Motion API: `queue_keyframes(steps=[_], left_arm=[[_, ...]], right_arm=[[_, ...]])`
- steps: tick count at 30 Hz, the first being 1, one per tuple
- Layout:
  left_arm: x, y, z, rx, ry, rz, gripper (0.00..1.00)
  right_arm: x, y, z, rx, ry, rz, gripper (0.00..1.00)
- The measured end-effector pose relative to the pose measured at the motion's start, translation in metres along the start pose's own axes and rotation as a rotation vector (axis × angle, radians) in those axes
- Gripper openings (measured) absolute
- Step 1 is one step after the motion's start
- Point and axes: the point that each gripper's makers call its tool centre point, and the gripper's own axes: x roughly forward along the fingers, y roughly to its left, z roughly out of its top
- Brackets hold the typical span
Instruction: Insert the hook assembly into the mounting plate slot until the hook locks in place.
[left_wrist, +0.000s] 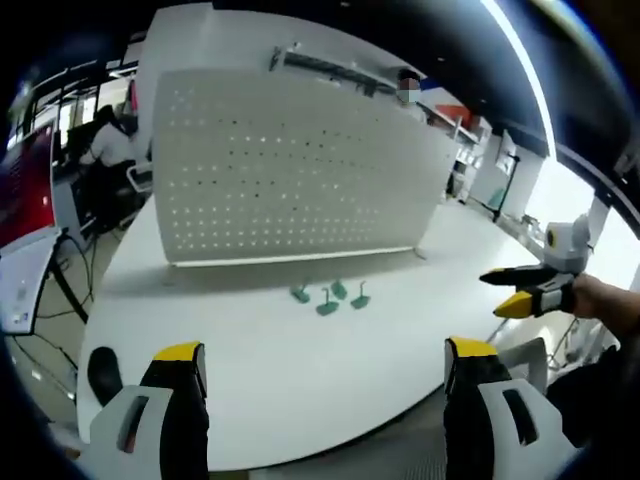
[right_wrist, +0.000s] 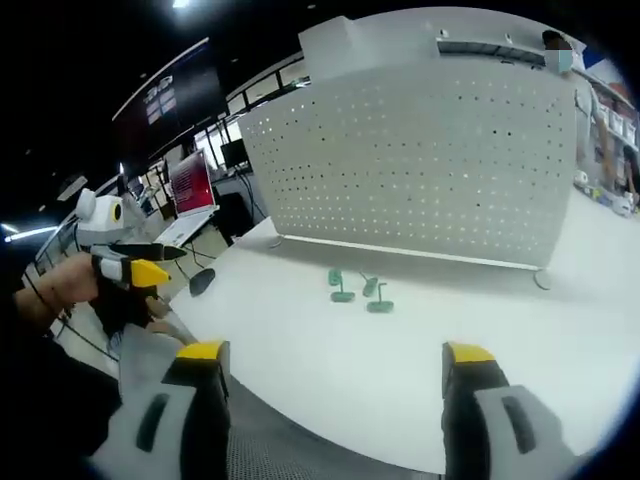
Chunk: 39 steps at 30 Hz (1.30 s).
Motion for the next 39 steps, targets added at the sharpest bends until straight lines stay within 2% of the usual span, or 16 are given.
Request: queue_keyframes(steps=[7, 18, 23, 39], left_arm=[[-0.002, 0.0, -0.007, -0.001, 0.012, -0.002, 1.0], [-0.004, 0.007, 0.0, -0.013, -0.018, 0.008, 1.0], [-0.003, 0.008, -0.001, -0.013, -0.013, 0.01, 1.0], [0.002, 0.001, -0.006, 0.005, 0.011, -0.007, 1.0]], right_arm=[[-0.002, 0.001, -0.001, -0.002, 0.002, -0.003, 0.84], [0.002, 0.0, 0.007, -0.02, -0.01, -0.013, 0.84], [0.002, -0.002, 0.009, -0.019, -0.026, -0.026, 0.84], [0.001, -0.005, 0.001, 0.014, -0.02, -0.026, 0.82]])
